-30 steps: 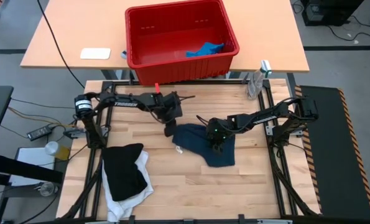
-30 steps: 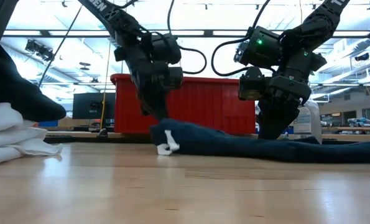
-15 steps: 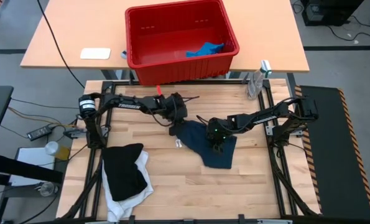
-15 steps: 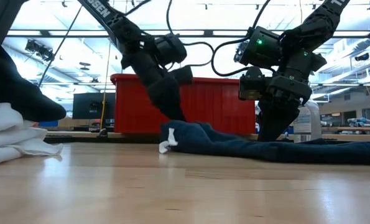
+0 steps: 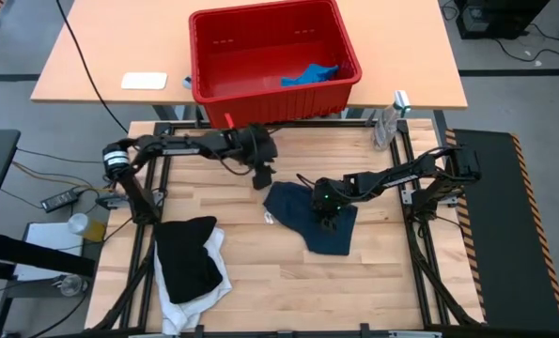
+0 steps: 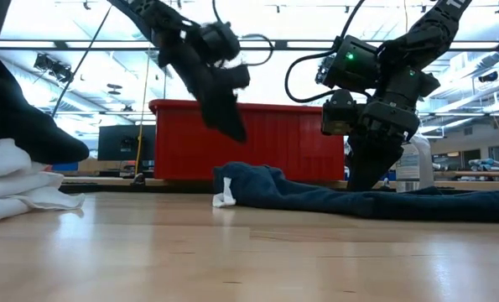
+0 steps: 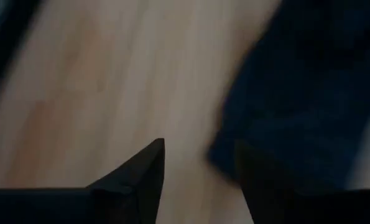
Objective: Fold Laundry from Bin
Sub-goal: Fold the dark blue shorts
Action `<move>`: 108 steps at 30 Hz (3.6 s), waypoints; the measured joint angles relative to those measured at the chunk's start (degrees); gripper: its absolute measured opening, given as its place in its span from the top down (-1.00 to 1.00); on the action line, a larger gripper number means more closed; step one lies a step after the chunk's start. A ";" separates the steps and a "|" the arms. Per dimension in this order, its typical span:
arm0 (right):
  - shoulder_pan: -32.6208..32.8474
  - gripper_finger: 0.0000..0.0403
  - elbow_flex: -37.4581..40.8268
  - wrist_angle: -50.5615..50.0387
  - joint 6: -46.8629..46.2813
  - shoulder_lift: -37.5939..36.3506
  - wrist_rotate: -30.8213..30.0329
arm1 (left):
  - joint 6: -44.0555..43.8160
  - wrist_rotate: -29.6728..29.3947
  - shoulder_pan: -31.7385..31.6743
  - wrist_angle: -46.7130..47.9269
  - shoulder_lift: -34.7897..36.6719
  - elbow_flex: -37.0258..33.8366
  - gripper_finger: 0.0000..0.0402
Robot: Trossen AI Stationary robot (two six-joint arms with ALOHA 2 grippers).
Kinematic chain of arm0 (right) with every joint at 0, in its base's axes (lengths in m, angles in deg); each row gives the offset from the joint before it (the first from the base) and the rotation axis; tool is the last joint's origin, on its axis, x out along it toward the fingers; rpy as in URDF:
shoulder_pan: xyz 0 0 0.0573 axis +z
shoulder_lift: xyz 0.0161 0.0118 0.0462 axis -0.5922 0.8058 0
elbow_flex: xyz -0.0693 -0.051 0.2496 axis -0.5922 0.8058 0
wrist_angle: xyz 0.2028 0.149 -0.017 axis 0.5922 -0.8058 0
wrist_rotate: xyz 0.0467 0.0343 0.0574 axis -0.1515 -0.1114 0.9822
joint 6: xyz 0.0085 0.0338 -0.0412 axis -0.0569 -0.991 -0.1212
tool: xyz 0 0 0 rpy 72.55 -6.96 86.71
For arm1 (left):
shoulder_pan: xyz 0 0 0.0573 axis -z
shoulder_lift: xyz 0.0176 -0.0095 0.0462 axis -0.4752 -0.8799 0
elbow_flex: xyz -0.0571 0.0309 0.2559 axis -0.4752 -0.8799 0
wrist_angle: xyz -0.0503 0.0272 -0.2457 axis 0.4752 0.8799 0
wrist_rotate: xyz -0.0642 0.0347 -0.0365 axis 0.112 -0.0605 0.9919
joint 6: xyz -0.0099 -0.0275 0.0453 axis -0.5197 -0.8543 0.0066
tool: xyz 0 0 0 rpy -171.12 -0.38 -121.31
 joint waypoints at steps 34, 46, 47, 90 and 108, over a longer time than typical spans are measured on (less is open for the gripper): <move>2.19 0.20 -0.26 -3.65 -2.99 -0.83 -3.07 | 2.61 -0.81 8.09 -3.17 -13.60 -0.52 0.20; 0.38 0.20 0.13 -18.03 -2.84 -11.98 -4.94 | 2.63 0.27 8.10 -2.98 -13.60 -0.57 0.20; 0.28 0.20 0.13 -19.04 -2.89 -13.22 -5.42 | 2.56 0.27 8.12 -3.00 -13.57 -0.57 0.20; -0.43 0.27 11.93 -4.58 -11.37 -22.08 -14.33 | -6.58 1.56 7.73 3.34 -1.33 -0.72 0.20; -3.81 0.31 17.84 0.17 -9.20 -22.69 -23.92 | -10.69 -0.52 19.50 4.15 -2.63 -0.68 0.20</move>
